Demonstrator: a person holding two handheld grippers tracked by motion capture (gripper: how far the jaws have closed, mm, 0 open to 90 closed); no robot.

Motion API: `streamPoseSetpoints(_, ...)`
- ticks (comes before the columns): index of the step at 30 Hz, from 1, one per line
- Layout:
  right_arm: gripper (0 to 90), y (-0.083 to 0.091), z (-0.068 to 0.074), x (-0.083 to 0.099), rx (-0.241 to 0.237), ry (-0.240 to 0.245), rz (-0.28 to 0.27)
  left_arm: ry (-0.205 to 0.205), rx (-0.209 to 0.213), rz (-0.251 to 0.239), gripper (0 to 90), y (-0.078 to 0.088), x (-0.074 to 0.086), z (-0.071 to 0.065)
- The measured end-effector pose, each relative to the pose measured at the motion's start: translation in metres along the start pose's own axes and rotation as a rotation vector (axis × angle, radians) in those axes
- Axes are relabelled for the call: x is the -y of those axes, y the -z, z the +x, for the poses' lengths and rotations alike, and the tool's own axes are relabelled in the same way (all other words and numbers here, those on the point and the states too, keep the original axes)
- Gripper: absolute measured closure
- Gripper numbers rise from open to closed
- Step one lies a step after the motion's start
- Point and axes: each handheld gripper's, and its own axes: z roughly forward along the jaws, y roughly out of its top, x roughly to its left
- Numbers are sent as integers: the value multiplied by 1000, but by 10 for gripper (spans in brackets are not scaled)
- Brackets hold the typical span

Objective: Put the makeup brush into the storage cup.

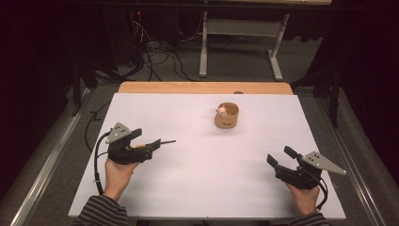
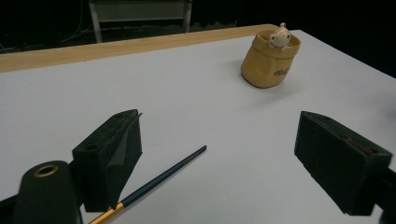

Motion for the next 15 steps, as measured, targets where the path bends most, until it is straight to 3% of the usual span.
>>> streamPoseSetpoints(15,241,0,-1,0,2,-3,3,12,-6,-39,157,-6,-15,7)
